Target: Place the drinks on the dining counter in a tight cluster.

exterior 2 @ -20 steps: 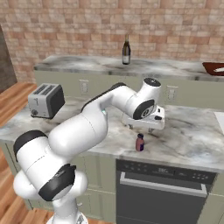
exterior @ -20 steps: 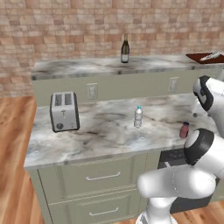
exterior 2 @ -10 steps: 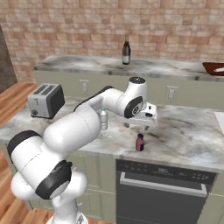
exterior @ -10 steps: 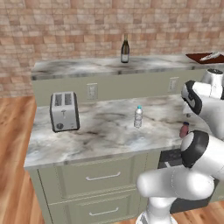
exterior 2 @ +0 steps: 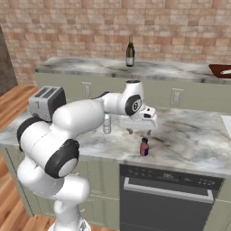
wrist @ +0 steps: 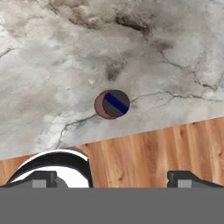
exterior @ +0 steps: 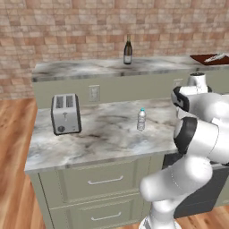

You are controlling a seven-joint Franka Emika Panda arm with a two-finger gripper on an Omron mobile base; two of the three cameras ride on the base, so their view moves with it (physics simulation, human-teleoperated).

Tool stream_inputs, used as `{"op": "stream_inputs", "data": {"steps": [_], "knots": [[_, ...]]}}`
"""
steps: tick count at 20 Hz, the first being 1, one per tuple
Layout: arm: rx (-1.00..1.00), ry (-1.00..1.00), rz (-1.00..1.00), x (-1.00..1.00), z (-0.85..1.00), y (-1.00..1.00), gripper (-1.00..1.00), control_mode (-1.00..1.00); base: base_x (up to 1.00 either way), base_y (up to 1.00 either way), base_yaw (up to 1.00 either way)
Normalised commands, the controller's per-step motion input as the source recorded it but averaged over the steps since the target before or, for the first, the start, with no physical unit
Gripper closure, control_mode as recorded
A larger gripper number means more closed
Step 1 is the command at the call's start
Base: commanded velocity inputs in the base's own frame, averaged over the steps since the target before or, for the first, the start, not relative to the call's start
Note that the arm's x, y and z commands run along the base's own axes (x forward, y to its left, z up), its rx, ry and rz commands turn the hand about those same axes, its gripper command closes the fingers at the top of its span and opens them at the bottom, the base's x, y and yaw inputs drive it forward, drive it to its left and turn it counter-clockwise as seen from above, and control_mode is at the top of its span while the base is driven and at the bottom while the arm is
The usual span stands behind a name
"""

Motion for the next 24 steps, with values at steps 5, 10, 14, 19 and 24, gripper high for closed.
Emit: {"op": "stream_inputs", "data": {"steps": [5,10,14,19,24], "knots": [[0.14,0.01,0.0,0.15,-0.09,-0.18,-1.0,-1.0,0.0,0.0,0.0],[0.1,0.0,0.0,0.25,0.04,-0.21,-1.0,-1.0,0.0,0.0,0.0],[0.0,0.02,0.0,0.36,-0.02,-0.04,-1.0,-1.0,0.0,0.0,0.0],[0.0,0.0,0.0,0.42,-0.09,0.0,-1.0,-1.0,0.0,0.0,0.0],[0.02,-0.01,0.0,0.04,0.0,-0.07,-1.0,-1.0,0.0,0.0,0.0]]}}
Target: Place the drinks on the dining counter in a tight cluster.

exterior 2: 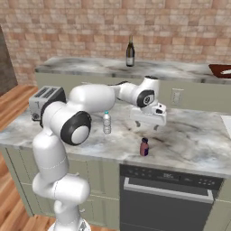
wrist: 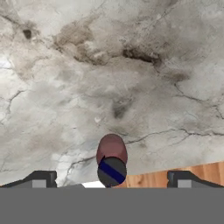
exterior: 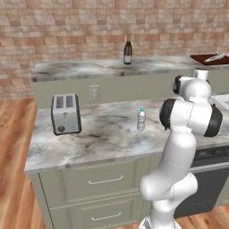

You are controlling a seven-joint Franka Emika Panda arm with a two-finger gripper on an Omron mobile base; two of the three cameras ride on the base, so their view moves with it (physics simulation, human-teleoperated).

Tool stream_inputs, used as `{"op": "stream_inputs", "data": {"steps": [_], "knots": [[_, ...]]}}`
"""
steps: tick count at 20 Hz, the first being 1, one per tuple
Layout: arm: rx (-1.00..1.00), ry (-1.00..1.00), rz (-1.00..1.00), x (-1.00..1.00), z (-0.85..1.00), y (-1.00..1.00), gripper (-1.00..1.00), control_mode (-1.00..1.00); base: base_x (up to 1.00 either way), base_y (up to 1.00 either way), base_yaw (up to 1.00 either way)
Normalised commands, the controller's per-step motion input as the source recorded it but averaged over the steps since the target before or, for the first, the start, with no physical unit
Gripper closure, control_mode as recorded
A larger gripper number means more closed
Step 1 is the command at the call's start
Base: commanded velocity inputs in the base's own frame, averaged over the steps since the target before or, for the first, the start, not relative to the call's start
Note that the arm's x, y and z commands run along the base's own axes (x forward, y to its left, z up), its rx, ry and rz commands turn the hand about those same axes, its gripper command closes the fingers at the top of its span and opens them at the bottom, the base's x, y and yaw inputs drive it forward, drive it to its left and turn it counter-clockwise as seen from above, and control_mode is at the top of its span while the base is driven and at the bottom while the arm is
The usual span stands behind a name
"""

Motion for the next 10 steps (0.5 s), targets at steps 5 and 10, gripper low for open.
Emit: {"op": "stream_inputs", "data": {"steps": [5,10], "knots": [[0.01,0.0,0.0,0.0,-0.05,-0.09,-1.0,-1.0,0.0,0.0,0.0],[0.05,0.0,0.0,-0.38,0.0,-0.07,-1.0,-1.0,0.0,0.0,0.0]]}}
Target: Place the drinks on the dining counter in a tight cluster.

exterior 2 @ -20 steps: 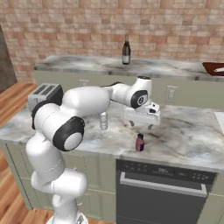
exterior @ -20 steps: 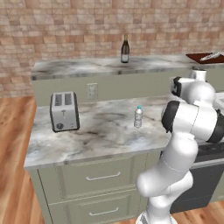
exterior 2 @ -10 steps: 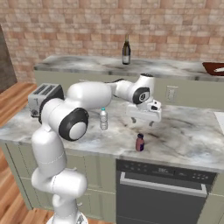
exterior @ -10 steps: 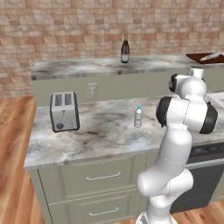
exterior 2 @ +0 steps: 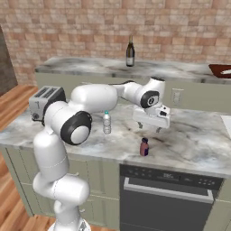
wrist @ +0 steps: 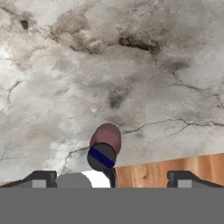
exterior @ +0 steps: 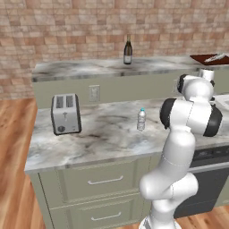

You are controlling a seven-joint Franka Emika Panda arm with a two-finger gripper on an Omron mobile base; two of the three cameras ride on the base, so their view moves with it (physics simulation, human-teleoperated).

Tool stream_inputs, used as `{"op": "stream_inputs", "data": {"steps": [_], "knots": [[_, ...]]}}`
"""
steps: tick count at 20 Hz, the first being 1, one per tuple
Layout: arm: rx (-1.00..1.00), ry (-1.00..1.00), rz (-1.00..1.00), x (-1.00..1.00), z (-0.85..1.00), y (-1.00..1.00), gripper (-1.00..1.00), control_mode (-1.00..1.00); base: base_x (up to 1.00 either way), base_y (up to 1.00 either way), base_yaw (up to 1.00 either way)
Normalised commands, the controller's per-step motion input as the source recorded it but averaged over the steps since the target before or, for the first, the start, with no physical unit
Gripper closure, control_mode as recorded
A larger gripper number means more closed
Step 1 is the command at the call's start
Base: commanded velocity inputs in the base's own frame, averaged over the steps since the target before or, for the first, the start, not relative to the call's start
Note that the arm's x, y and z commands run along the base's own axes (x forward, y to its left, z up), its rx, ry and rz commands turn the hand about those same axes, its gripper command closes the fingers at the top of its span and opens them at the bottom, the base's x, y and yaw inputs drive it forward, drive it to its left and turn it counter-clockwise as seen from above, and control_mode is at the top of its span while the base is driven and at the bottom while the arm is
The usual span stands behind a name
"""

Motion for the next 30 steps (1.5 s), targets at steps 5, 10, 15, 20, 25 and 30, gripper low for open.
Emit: {"op": "stream_inputs", "data": {"steps": [5,10,15,20,25,30], "knots": [[0.03,-0.15,0.0,-0.26,-0.08,0.0,-1.0,-1.0,0.0,0.0,0.0],[0.0,-0.14,0.0,0.02,-0.01,0.06,-1.0,-1.0,0.0,0.0,0.0],[0.0,-0.05,0.0,0.0,-0.03,0.05,-1.0,-1.0,0.0,0.0,0.0],[0.0,0.0,0.0,0.0,-0.17,0.06,-1.0,-1.0,0.0,0.0,0.0],[0.0,0.0,0.0,0.0,-0.29,0.09,-1.0,-1.0,0.0,0.0,0.0],[0.0,0.0,0.0,0.0,-0.22,0.02,-1.0,-1.0,0.0,0.0,0.0]]}}
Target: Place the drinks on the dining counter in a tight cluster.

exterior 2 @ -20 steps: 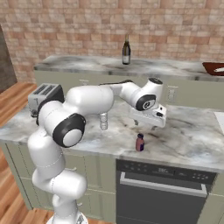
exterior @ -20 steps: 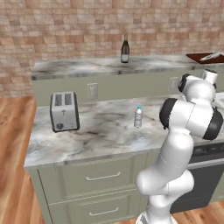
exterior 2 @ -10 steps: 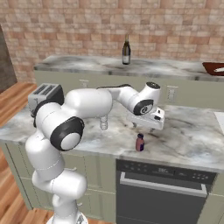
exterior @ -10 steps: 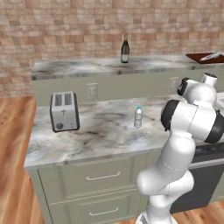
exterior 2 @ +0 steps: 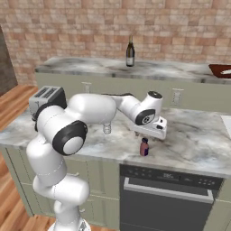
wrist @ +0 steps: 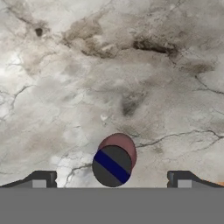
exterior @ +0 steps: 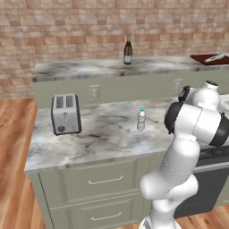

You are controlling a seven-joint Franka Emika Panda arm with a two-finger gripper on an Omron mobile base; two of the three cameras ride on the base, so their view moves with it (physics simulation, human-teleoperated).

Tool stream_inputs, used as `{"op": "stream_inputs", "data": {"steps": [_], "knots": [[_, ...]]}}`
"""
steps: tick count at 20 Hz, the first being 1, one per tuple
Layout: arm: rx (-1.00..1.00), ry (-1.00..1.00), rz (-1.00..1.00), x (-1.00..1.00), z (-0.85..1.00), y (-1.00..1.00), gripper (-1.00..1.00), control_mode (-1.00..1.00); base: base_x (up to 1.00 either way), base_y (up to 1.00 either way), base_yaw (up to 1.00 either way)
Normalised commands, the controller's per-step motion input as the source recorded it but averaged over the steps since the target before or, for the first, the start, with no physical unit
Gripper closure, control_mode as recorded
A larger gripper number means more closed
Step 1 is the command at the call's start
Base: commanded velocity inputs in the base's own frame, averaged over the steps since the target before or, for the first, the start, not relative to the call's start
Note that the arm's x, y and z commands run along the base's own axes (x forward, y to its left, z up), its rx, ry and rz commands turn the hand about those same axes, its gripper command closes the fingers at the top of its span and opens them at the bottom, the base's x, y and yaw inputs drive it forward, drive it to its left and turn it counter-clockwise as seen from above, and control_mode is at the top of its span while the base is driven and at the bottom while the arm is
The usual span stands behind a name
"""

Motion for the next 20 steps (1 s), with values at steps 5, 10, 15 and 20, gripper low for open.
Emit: {"op": "stream_inputs", "data": {"steps": [5,10,15,20], "knots": [[-0.02,0.0,0.0,0.0,-0.16,0.0,-1.0,-1.0,0.0,0.0,0.0],[-0.04,0.0,0.0,0.0,-0.06,0.0,-1.0,-1.0,0.0,0.0,0.0],[-0.03,0.0,0.0,0.0,-0.09,0.0,-1.0,-1.0,0.0,0.0,0.0],[-0.01,0.0,0.0,0.0,-0.14,0.02,-1.0,-1.0,0.0,0.0,0.0]]}}
